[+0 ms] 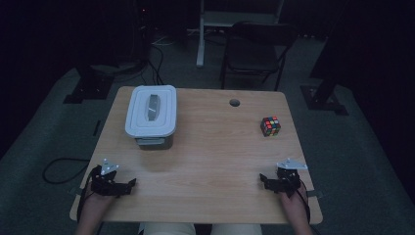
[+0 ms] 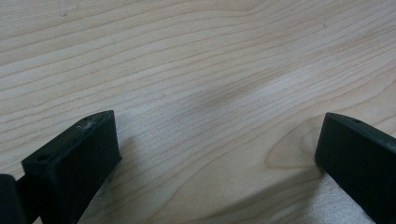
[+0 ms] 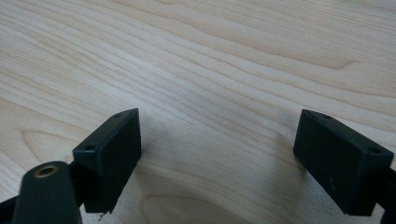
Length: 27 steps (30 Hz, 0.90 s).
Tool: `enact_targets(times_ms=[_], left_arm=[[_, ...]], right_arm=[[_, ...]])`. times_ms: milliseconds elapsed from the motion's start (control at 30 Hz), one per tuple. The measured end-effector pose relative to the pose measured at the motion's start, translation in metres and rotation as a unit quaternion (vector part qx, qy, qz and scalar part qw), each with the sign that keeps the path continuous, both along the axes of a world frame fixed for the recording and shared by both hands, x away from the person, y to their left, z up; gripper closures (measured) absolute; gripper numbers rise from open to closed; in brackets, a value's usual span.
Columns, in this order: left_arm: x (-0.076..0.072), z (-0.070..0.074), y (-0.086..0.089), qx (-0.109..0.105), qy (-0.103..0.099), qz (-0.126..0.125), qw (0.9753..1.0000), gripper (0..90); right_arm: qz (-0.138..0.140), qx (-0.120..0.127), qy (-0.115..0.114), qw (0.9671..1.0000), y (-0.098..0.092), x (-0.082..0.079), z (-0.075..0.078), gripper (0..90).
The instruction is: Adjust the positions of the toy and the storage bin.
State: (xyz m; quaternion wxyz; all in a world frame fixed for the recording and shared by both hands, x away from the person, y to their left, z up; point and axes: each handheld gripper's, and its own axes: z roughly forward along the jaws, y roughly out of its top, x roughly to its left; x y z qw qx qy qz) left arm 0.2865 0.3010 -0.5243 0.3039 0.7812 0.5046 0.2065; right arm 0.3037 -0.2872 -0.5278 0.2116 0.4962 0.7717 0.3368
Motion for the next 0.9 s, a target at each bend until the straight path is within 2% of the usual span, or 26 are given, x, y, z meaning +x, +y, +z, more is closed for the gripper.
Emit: enact_targets(times_ms=[33,67,100,133,300,467,567,733,900], left_arm=[[0.0,0.0,0.0,0.0,0.0,0.001,1.0,0.5],[0.0,0.0,0.0,0.0,0.001,0.021,0.9998,0.5],[0.0,0.0,0.0,0.0,0.001,0.021,0.9998,0.4],[0.0,0.0,0.0,-0.001,0.001,0.033,0.9995,0.4],[-0.003,0.0,-0.003,-0.001,0.001,0.053,0.9986,0.5],[-0.005,0.0,-0.003,-0.001,0.002,0.056,0.9984,0.5],[-0.005,0.0,-0.004,-0.001,0.001,0.058,0.9983,0.5],[-0.007,0.0,-0.002,-0.001,0.001,0.049,0.9988,0.5],[0.001,0.003,0.001,0.009,0.005,0.041,0.9991,0.4]], right_arm=[[0.0,0.0,0.0,1.0,0.0,0.0,0.0,14.9],[0.0,0.0,0.0,1.0,0.0,0.0,0.0,14.9],[0.0,0.0,0.0,1.0,0.0,0.0,0.0,14.9],[0.0,0.0,0.0,1.0,0.0,0.0,0.0,14.9],[-0.002,0.0,0.0,1.0,0.0,0.0,0.0,15.9],[-0.002,-0.001,0.001,1.0,0.0,0.0,0.0,15.7],[0.007,-0.003,0.003,1.0,0.001,0.0,0.0,12.7],[-0.011,-0.001,0.004,0.9999,0.005,0.001,0.0,12.6],[-0.01,-0.001,0.004,0.9999,0.014,0.007,0.001,12.7]])
